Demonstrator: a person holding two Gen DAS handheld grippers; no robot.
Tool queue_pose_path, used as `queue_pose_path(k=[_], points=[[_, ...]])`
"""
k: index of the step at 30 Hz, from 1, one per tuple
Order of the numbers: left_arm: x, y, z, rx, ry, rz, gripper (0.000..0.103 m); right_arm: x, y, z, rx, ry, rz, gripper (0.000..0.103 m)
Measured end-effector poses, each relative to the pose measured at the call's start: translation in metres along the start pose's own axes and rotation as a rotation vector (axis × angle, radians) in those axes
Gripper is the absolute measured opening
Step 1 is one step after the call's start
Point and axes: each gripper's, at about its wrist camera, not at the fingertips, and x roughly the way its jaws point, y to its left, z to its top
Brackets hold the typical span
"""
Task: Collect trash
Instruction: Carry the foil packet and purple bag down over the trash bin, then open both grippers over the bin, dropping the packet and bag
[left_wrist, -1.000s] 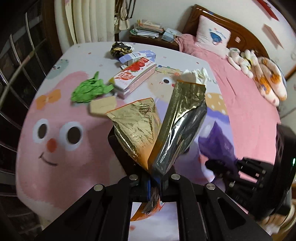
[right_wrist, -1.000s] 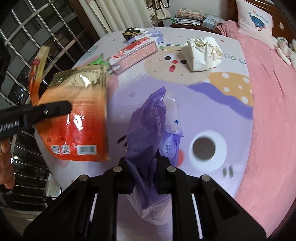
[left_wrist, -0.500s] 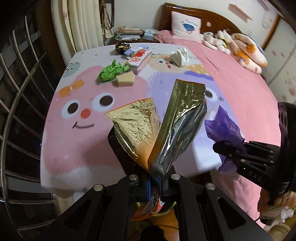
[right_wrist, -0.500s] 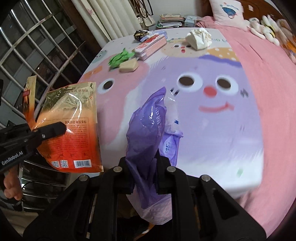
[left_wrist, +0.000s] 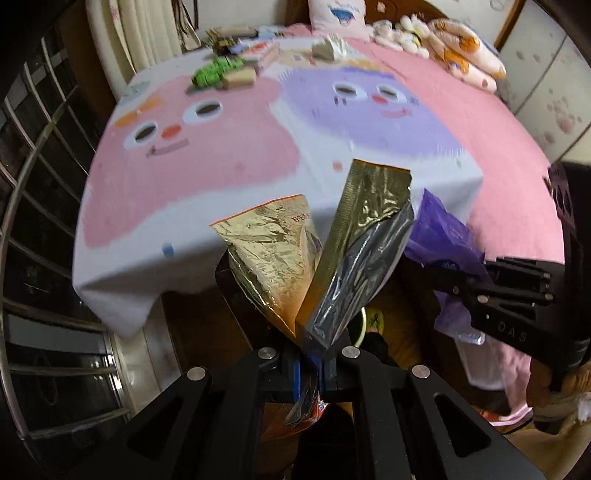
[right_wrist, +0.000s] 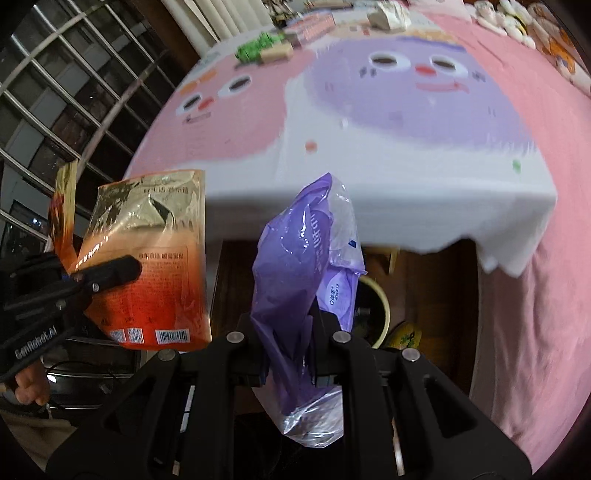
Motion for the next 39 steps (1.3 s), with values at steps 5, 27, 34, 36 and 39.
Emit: queue_pose_path(k=[5,27,34,36,39], points=[[0.034,-0.009,-0.035,0.018,0.061,-0.006,0.005,0.035,-0.019,-0.029,0.095,0.062,0.006,0.012],[0.325,-0.013,-0.116,0.004,0.221,0.024,0.006,0.306,-0.16,-0.13,0.423,0.178,0.033,0.013],[0.381,-0.015,-0.12,0.027,0.257,0.023,0.016,0.375,-0.184,-0.129,0.441,0.197,0.043,0.017],[0.39,-0.015,-0.119,0.026,0.261,0.013,0.032,0.388,-0.187,-0.13,0.442,0.209,0.054,0.026],[0.404,-0.013,-0.11,0.018,0.267,0.024,0.043,0.401,-0.191,-0.13,0.437,0.214,0.034,0.045]])
